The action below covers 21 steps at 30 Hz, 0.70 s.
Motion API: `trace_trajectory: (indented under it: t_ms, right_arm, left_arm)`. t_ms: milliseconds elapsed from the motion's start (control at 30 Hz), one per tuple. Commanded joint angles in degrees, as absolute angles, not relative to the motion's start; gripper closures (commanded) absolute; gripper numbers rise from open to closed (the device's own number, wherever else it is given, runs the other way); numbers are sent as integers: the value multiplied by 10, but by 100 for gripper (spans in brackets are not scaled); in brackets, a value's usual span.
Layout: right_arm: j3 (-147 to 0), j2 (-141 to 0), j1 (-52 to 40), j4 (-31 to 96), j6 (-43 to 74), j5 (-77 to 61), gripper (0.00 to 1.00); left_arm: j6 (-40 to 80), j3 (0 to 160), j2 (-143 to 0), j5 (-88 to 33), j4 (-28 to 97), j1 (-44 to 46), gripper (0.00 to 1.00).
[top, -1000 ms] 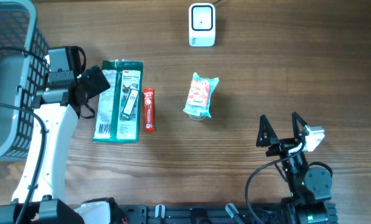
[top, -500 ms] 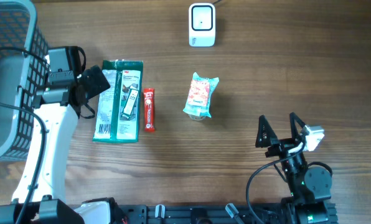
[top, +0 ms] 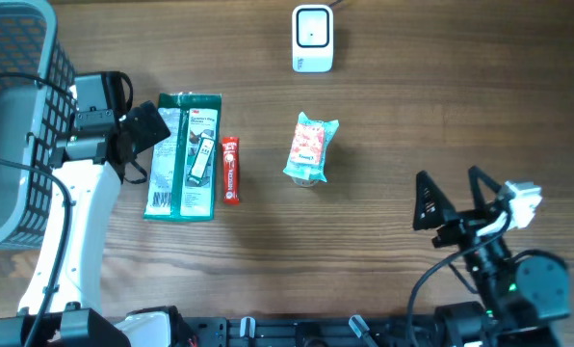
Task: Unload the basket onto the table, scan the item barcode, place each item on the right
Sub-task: 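Move the right gripper left over the teal wipes pack stack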
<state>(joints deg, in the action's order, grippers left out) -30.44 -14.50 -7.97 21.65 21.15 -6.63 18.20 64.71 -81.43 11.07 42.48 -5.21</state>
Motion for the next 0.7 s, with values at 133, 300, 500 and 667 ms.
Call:
trace_trajectory:
  t_ms: [133,300,500,667]
  right_arm:
    - [-458,-302,-78,340,177,-148,0]
    - [-550,-414,-78,447,163,-207,0]
    - [-659,-523,-78,511,167,-207,0]
    - [-678,-538,-78,525,165,-211,0]
  left_arm:
    - [189,649,-811,110,425,-54,0]
    - [189,649,-811,110,425,-54,0]
    - [189,649,-811,110,425,-54,0]
    - [189,649,-811,110,425,-54,0]
